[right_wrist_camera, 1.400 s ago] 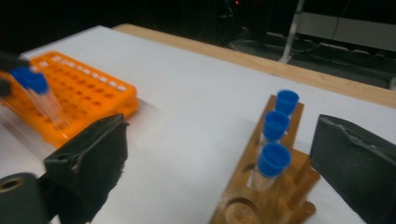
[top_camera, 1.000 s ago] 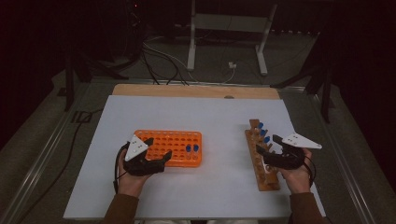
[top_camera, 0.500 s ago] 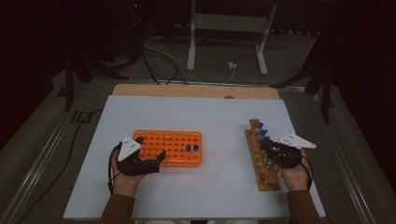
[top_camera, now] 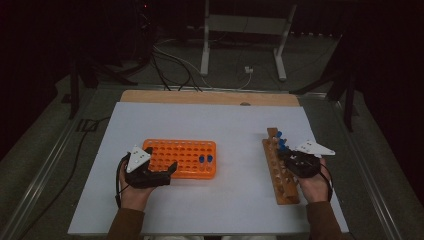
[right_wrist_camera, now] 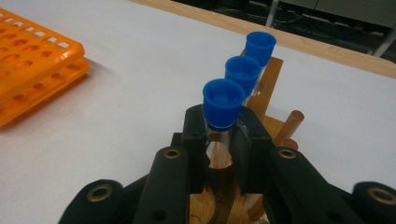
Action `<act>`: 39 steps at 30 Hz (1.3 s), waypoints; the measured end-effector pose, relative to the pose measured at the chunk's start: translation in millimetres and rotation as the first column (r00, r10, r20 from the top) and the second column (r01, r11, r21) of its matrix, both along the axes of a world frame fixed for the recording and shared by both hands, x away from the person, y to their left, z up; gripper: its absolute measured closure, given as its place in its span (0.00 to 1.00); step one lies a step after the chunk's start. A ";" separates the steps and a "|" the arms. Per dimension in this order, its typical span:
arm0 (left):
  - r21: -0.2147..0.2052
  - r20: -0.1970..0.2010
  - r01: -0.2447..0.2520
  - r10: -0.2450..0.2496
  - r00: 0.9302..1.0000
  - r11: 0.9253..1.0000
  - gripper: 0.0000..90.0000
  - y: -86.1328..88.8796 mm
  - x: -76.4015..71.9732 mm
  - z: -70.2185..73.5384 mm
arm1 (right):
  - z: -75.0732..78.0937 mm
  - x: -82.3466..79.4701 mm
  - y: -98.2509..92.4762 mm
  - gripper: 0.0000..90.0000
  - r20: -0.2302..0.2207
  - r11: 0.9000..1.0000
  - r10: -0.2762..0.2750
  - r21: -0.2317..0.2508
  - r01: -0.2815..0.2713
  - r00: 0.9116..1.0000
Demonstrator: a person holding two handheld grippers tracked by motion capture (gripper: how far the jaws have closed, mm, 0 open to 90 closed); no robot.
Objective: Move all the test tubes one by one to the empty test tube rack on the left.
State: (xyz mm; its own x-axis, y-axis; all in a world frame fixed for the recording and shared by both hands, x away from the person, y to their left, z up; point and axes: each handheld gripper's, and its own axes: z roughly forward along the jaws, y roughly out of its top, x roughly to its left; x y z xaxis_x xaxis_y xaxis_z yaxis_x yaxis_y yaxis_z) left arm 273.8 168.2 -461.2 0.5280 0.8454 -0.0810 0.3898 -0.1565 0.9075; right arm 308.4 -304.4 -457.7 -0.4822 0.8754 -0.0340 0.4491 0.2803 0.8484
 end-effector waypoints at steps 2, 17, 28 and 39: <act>0.001 -0.002 -0.002 0.002 1.000 1.000 0.02 0.1 0.1 0.0 | 1.7 -0.9 -1.4 0.86 0.004 1.000 -0.001 0.009 0.001 1.000; 0.006 -0.002 0.006 -0.006 1.000 1.000 0.01 -1.4 0.3 2.6 | 37.1 -8.6 -3.0 0.86 0.052 1.000 0.015 0.027 -0.017 0.999; 0.008 -0.002 0.030 -0.030 1.000 1.000 0.01 -5.9 0.4 6.4 | 59.2 -14.0 1.9 0.86 0.097 0.999 0.029 0.020 -0.031 0.995; 0.002 0.001 0.078 -0.078 0.997 0.997 0.01 -15.9 0.2 15.2 | 66.0 -17.1 23.0 0.86 0.098 0.991 0.108 0.069 -0.115 0.989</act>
State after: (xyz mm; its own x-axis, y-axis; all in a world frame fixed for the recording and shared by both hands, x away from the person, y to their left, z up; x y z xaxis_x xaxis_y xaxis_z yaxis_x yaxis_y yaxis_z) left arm 274.0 152.3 -446.0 0.5926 0.8017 -0.0788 0.3757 -0.1885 0.9074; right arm 291.3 -281.5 -391.7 -0.5745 0.8182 -0.0203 0.3365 0.2587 0.9055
